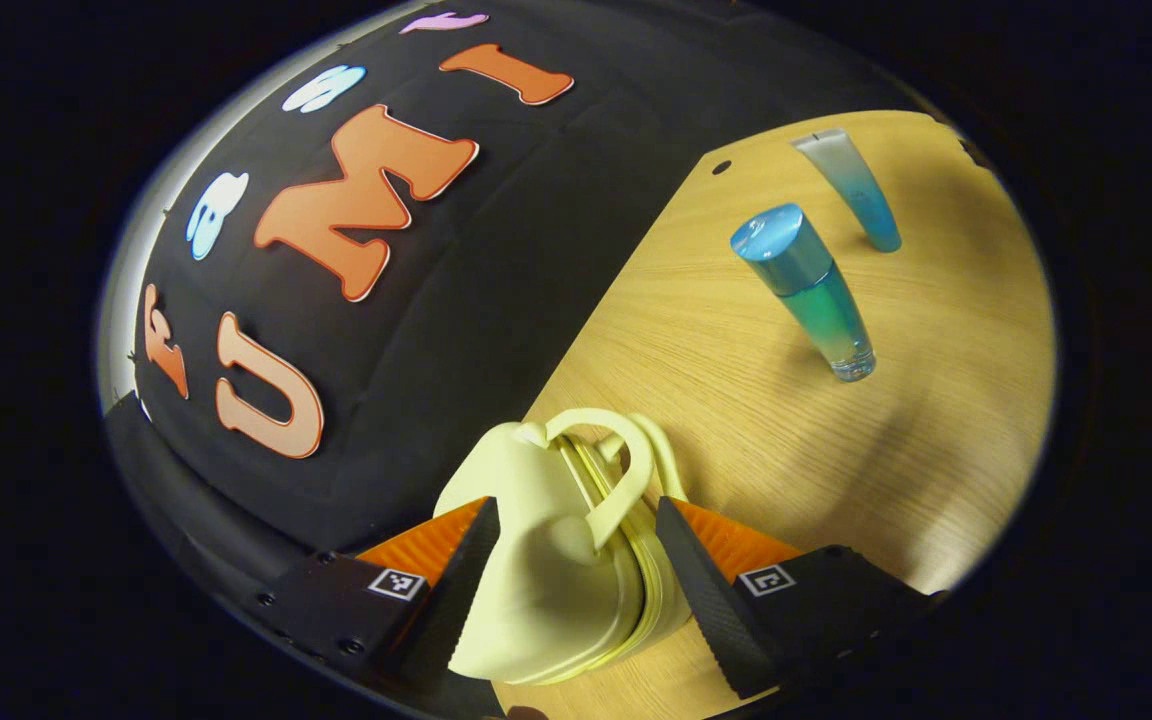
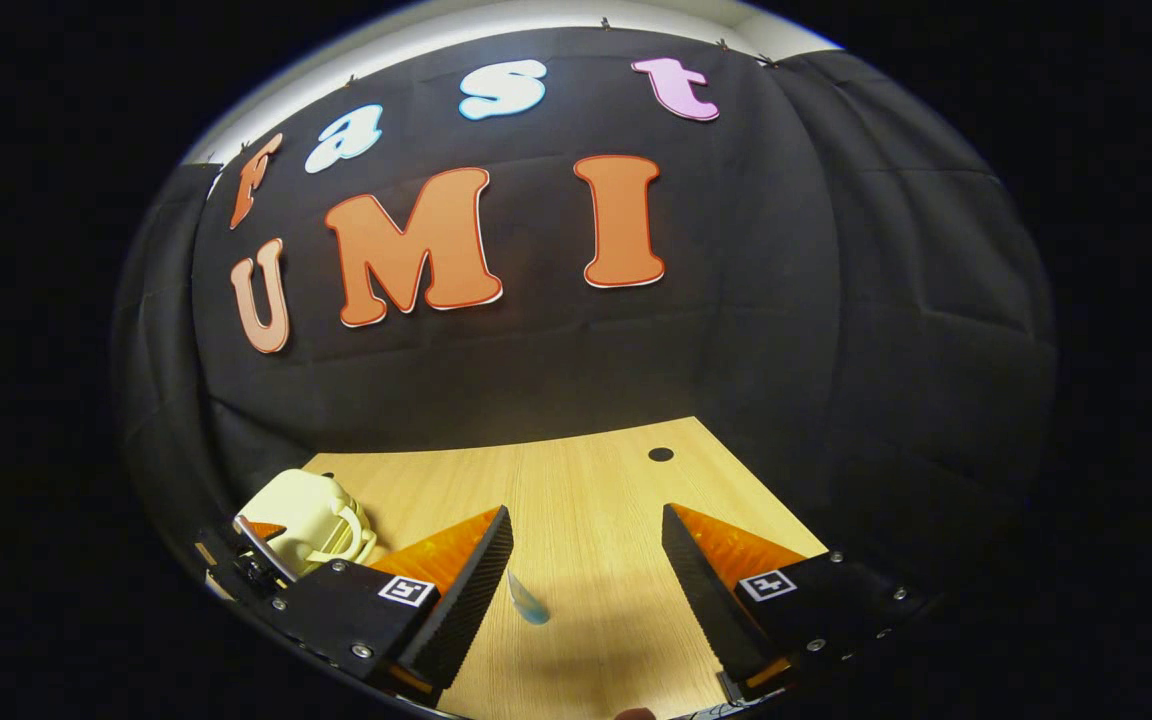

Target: First open the suitcase, pack the skin care products into it, and then close the suitcase.

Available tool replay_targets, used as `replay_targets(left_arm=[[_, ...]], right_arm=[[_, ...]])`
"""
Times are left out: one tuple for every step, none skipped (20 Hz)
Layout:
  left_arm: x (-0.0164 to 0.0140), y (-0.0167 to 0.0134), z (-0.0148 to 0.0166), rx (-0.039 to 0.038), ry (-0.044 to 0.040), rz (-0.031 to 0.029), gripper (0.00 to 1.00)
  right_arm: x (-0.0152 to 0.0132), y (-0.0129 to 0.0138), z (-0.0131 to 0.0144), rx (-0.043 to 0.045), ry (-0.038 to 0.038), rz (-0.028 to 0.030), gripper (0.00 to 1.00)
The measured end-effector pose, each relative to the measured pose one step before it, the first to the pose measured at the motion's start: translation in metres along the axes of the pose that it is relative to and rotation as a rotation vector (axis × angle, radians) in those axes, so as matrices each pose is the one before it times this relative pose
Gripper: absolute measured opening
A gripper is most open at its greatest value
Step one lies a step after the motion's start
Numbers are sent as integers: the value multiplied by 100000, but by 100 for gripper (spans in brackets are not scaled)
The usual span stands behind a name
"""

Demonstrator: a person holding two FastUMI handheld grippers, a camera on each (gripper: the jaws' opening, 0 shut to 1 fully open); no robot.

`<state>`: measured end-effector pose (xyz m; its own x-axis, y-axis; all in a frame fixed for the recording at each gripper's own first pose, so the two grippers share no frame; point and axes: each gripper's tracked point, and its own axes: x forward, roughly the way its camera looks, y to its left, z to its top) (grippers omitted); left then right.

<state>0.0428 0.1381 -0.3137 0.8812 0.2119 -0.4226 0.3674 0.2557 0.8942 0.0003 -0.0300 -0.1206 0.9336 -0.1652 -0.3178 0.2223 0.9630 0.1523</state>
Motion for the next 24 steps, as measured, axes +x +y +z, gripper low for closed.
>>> replay_targets(left_arm=[[391, -129, -43, 808, 415, 109, 98], [441, -91, 72, 979, 371, 43, 98], [424, -108, -65, 1120, 789, -654, 98], [594, -223, 35, 896, 594, -1120, 98], [474, -231, -185, 879, 1178, -607, 97], [585, -118, -295, 1166, 1787, -594, 98], [482, 88, -131, 1345, 919, 551, 98], [586, 78, 249, 1700, -251, 66, 98], [259, -150, 196, 1314, 16, -664, 98], [252, -146, 31, 1145, 229, -712, 98], [41, -41, 189, 1371, 191, -287, 97], [325, -235, 208, 1785, 507, -1079, 94], [491, -906, 34, 1388, 1447, -2361, 75], [267, -778, -296, 2471, 2423, -1708, 55], [16, -518, 24, 4037, 1363, -1385, 45], [-544, 143, 972, 5257, -1226, -483, 24], [563, -126, -205, 2074, 743, -1266, 18], [36, -175, -70, -66, 1624, -1165, 16], [-274, -32, -99, -1451, 156, -157, 16], [-51, 77, -19, -3008, 656, -194, 16], [-102, -12, 34, -3814, 134, 273, 16], [-44, -22, 181, -3655, 274, -229, 16], [-199, -10, 58, -2347, 439, -1078, 16], [-376, 52, 382, -959, 449, -1460, 7]], right_arm=[[39, -135, -45, 50, 469, -570, 95], [-49, -239, -162, 75, 570, -571, 95], [112, -108, -1, 153, 350, -503, 95], [14, -257, -9, 316, 256, -586, 95], [78, -280, -29, 493, 312, -690, 95], [4, -177, 30, 550, 169, -680, 95], [24, -228, 21, 534, 139, -715, 95], [-24, -184, -43, 380, 179, -680, 95], [-81, -211, 76, 157, 155, -718, 95], [-91, -209, -21, 2, -48, -695, 95], [-90, -78, 99, -79, -151, -199, 95], [-44, 9, 83, -99, -67, -240, 95], [29, -33, 74, -37, 87, -229, 95], [-80, -174, 34, 14, 123, 59, 95], [-61, 26, 115, 193, 92, 135, 95], [-14, 129, 67, 209, 53, 163, 95], [-2, 6, 72, 116, -56, 265, 95], [-80, 54, -42, -42, -72, 424, 95], [20, 132, -46, -279, 180, 575, 95], [21, 129, -243, -405, 199, 428, 95], [119, 244, -96, -481, 373, 542, 95], [74, 288, -79, -298, 386, 606, 95], [65, 272, -13, -73, 135, 678, 95], [32, 172, -47, 43, 181, 1079, 95]])
